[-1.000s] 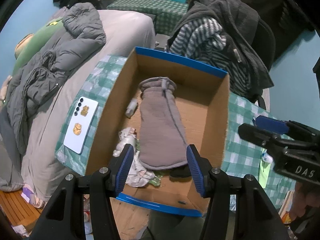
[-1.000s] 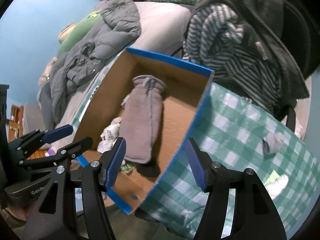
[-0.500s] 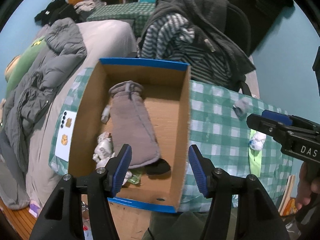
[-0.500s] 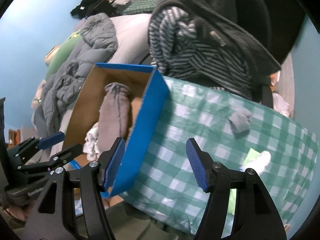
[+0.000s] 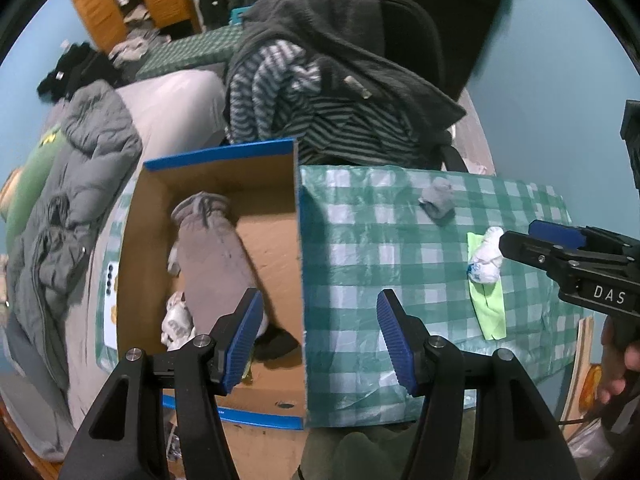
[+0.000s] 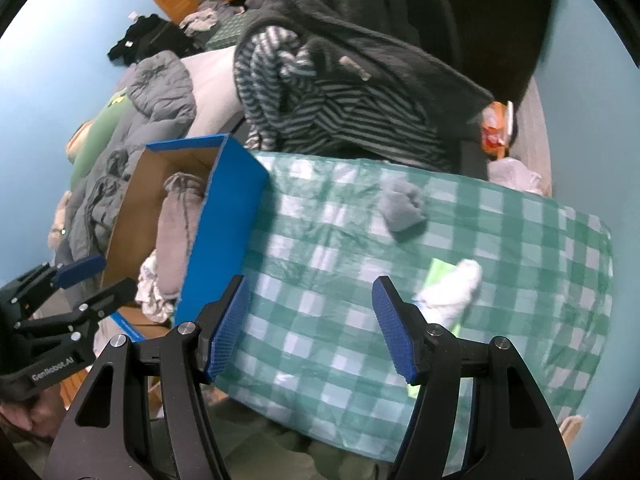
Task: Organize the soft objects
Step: 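Move both grippers back over the tablecloth toward the remaining items, then grasp the white plastic bundle on the green cloth with the right gripper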
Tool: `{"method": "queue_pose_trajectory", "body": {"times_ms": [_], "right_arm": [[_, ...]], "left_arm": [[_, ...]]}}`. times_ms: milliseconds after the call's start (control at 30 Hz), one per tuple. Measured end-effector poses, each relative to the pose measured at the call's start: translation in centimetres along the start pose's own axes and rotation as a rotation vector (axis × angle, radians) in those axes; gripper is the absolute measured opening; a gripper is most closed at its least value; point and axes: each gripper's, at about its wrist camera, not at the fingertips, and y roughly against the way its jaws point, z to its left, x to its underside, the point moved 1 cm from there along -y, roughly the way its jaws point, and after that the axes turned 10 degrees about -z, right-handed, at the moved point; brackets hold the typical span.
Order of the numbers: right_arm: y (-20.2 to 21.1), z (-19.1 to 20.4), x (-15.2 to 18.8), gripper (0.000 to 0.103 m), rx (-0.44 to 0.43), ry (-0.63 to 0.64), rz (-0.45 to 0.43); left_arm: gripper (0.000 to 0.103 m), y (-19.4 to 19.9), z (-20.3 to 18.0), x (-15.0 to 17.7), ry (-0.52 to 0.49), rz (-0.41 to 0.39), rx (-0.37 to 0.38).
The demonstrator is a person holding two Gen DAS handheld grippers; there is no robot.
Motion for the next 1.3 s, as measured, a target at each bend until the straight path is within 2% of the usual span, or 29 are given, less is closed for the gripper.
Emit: {"method": "queue_pose_trajectory", "body": {"times_ms": [367, 633, 867, 1167, 1300], "right_arm": [[2.2, -5.3, 1.9, 0.065, 0.058, -0.066, -0.019], [2.4, -9.1, 2.8, 0.065, 0.109, -0.067, -0.006], [0.4, -12.0, 3.8, 0.065, 0.137, -0.078, 0.044], [-3.5, -11.9, 4.3, 0.065, 0.124, -0.082, 0.107], [-5.5, -11.9, 4.3, 0.065, 0.131, -0.084, 0.133]], "left_arm": [[0.060, -1.0, -4.7, -0.2, -0.109, 0.008, 0.011], [0.060, -3.0, -7.4, 0.4, -0.119, 0.046, 0.047], [0.061, -5.1, -8.8, 1.1, -0.134, 0.083, 0.054], [0.060, -8.8, -9.3, 2.0, -0.120, 0.137, 0.052], [0.061, -10.0, -9.6, 2.3, -0.150, 0.138, 0.045]]}}
